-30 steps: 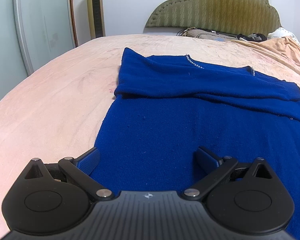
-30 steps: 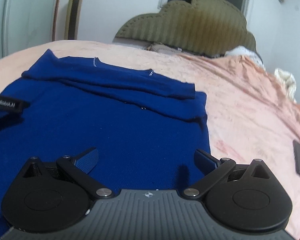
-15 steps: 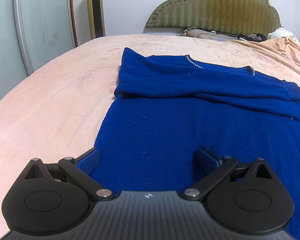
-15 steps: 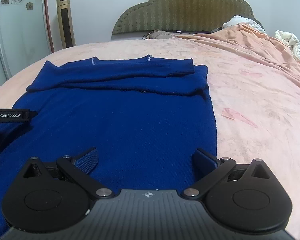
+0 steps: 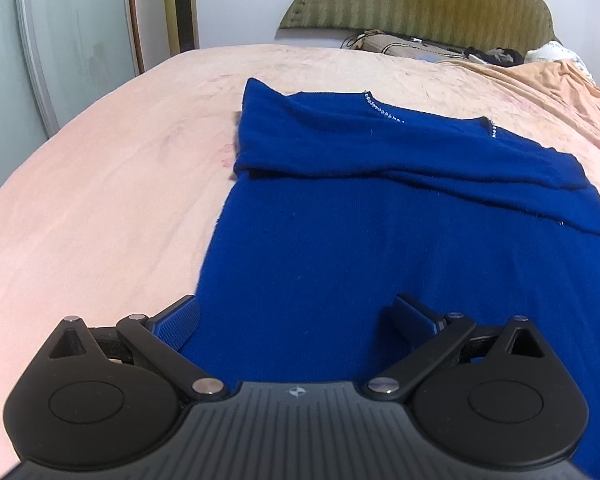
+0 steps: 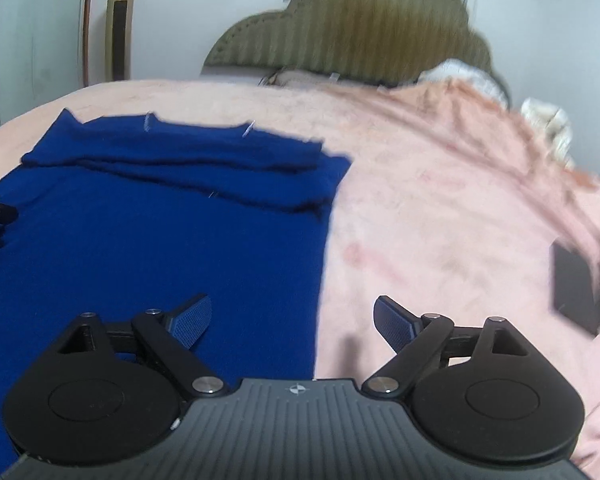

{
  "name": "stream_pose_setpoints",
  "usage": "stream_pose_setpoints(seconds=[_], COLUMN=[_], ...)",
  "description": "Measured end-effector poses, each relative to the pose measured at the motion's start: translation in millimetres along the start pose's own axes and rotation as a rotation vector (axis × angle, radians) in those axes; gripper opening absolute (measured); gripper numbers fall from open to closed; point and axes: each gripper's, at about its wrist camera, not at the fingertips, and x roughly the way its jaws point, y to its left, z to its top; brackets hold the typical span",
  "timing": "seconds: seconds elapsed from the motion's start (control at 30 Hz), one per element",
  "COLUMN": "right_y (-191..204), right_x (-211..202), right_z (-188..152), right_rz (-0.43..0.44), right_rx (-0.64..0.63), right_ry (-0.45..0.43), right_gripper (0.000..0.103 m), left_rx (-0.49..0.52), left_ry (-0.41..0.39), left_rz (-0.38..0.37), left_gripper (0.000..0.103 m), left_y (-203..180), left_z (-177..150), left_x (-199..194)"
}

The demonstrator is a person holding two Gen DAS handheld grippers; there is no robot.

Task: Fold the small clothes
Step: 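Move to the sweater's side edge and close the left gripper while the right gripper closes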

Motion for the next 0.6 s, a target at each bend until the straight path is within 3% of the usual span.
stream_pose_setpoints(seconds=[0.13,0.3,0.37,0.5,0.6], right_y=[6,-6,-15,-27,-24], right_x=[-1,-3,0,3,5], right_z=[-1,6,4,-4,-9], right_rz=[0.074,0.154,0.135,0.128,0.179], right_rx=[0.014,0.17,0.197,0.232,0.216], right_ry=[-0.004,-0.004,0.014,0.05,0.068], right_gripper=[0.093,0.099,0.099,0.099,0.092], left_rx=[0.059,0.059,-0.018,-0.142,-0.087], left_ry=[-0.04,-0.112,-0.106,0.011,0.023], left_rz=[0.014,0.046,-0.008,-0.173,-0.162], left_gripper=[0.103,0.103,0.103,0.103,0.103], left_y=[6,40,66,102,95], left_z=[-3,-3,-3,-4,-8], left_x=[-14,-25,-23,-10,-10])
